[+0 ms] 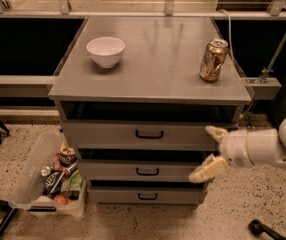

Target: Open top drawer

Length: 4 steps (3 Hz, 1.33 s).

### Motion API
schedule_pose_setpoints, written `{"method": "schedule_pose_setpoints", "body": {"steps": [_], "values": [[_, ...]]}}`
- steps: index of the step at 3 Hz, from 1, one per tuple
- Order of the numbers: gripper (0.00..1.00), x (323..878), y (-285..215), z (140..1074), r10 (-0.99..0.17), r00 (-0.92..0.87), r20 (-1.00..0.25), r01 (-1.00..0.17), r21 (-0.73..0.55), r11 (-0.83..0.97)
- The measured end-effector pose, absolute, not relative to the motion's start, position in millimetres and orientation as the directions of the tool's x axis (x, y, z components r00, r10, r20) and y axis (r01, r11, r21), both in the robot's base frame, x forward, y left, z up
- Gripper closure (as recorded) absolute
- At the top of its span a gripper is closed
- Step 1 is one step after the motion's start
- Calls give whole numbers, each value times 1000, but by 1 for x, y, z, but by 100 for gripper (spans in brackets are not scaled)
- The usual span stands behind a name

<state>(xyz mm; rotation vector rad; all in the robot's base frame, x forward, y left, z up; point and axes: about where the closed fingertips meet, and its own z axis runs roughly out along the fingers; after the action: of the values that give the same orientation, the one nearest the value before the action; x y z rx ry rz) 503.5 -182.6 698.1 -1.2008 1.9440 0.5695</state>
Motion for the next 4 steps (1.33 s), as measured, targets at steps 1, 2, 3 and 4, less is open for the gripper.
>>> {"method": "schedule_pose_setpoints", "body": {"steps": [1,2,3,4], "values": [[0,570,-180,741,-551,-228,-802,-796,-172,580],[0,570,-179,741,-552,-228,-802,-797,-173,579],[0,596,-137,680,-549,-298,-781,-769,-144,623],[0,598,-135,683,-548,-292,-784,-768,-149,623]]}}
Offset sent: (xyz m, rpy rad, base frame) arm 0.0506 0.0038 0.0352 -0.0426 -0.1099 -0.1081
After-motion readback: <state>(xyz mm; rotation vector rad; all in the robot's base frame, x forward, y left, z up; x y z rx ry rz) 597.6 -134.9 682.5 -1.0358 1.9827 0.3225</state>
